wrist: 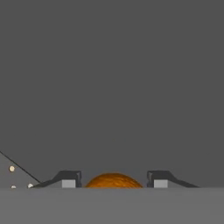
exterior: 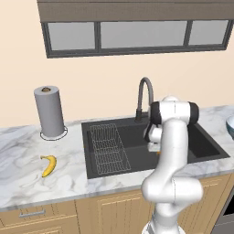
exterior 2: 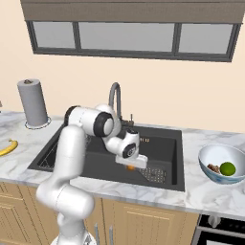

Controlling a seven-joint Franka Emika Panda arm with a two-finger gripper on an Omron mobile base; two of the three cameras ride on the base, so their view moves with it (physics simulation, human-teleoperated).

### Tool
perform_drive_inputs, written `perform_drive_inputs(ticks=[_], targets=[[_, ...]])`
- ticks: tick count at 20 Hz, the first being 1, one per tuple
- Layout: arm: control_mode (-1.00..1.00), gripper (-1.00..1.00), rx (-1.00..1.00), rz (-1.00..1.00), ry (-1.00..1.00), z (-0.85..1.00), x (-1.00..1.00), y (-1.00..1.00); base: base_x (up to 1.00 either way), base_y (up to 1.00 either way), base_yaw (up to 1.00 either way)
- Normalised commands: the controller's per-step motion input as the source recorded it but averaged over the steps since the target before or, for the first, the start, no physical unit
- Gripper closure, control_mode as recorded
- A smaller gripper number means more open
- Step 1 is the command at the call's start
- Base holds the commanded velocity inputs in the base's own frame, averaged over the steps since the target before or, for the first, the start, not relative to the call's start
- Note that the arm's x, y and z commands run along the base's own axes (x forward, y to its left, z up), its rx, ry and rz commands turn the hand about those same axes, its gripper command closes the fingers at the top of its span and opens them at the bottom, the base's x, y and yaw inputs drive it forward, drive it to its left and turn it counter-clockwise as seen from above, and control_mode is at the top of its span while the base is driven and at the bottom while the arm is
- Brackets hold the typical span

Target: There is a mixed pile of frozen fruits and vegetables on the counter. Locate all the frozen vegetables and place the items in a bowl on the counter. Take all the frozen fruits and defrost them in a running sink.

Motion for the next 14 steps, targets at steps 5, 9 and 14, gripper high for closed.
perform_drive_inputs(ticks=[5,9,14], targets=[[-1.0,1.0,0.1,0.0,-0.03,-0.23,0.14,-0.04,0.0,0.0,0.0],[-1.0,1.0,-0.05,0.03,0.14,0.06,0.26,0.12,0.0,0.0,0.0],[-1.0,-1.0,-0.06,0.01,0.12,0.06,0.17,0.11,0.0,0.0,0.0]])
